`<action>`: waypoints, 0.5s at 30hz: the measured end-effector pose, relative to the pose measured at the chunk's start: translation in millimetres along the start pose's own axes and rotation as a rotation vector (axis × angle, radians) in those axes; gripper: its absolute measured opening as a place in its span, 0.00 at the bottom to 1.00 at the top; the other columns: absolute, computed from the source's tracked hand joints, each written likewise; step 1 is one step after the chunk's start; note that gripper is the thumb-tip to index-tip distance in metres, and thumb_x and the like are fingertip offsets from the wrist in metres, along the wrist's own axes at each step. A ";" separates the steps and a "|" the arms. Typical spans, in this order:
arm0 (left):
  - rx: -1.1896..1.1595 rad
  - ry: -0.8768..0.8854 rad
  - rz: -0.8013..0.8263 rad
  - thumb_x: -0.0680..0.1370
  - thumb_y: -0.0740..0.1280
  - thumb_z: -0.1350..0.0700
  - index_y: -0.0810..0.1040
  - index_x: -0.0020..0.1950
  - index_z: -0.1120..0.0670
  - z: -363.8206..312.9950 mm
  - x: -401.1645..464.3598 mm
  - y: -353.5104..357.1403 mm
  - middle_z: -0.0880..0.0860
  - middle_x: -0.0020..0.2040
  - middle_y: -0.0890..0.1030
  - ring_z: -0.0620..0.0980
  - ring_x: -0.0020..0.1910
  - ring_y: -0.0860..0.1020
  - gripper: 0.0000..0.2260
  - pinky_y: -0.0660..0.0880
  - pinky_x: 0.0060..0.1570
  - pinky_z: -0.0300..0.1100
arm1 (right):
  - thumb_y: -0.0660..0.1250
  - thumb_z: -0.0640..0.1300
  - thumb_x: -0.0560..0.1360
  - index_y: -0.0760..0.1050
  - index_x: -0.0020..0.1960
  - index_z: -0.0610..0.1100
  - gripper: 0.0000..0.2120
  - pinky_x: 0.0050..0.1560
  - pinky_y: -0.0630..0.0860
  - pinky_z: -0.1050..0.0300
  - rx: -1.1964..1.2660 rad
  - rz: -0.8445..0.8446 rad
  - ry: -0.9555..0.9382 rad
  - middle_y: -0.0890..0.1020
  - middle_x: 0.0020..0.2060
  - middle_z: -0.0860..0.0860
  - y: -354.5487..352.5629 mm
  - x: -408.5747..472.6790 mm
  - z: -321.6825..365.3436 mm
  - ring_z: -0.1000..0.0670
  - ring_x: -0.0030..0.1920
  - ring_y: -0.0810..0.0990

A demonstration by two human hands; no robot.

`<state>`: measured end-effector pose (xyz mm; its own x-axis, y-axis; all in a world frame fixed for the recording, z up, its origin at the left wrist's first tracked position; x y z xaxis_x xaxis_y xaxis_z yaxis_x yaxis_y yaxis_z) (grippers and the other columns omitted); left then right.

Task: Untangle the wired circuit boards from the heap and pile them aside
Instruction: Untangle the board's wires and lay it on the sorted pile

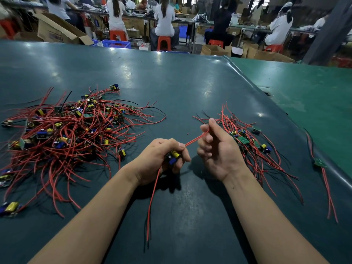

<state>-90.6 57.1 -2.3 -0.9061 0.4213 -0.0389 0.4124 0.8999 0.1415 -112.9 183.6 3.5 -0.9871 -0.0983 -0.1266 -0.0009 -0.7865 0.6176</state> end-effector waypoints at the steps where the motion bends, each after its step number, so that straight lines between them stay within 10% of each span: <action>1: 0.006 -0.001 0.005 0.71 0.62 0.54 0.82 0.31 0.56 -0.1 -0.2 0.8 0.53 0.24 0.74 0.49 0.25 0.71 0.13 0.70 0.29 0.37 | 0.62 0.49 0.80 0.75 0.32 0.44 0.20 0.18 0.57 0.65 0.023 0.002 0.026 0.65 0.21 0.54 -0.2 -0.1 -1.8 0.56 0.19 0.61; 6: 0.084 0.002 0.048 0.73 0.63 0.53 0.82 0.32 0.56 -0.7 -2.5 5.4 0.54 0.25 0.74 0.49 0.26 0.69 0.14 0.68 0.29 0.36 | 0.63 0.46 0.74 0.65 0.22 0.46 0.23 0.17 0.54 0.66 0.041 0.109 0.141 0.59 0.15 0.53 7.3 -2.6 -8.5 0.56 0.16 0.56; 12: 0.027 -0.004 0.018 0.72 0.62 0.54 0.81 0.31 0.56 -0.4 -1.2 1.7 0.54 0.23 0.73 0.49 0.24 0.70 0.14 0.68 0.27 0.37 | 0.60 0.48 0.81 0.77 0.41 0.43 0.14 0.19 0.56 0.68 0.204 -0.004 0.048 0.67 0.25 0.54 -7.2 3.7 7.4 0.58 0.20 0.62; 15: 0.023 -0.005 0.004 0.71 0.62 0.54 0.81 0.31 0.56 0.7 -0.2 0.1 0.54 0.24 0.73 0.50 0.25 0.69 0.13 0.66 0.28 0.39 | 0.60 0.49 0.82 0.74 0.35 0.45 0.18 0.18 0.55 0.68 0.241 -0.021 0.044 0.65 0.22 0.55 -10.1 4.0 9.2 0.58 0.20 0.61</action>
<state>-90.4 57.2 -2.9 -0.9041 0.4251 -0.0429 0.4178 0.9006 0.1193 -118.2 196.7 3.9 -0.9785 -0.1140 -0.1719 -0.0650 -0.6207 0.7813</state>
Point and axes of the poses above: each hand's wrist, its own x-axis towards the middle knuckle, its own y-axis out of the palm, z = x × y, the point moved 7 cm from there along x, towards the middle knuckle
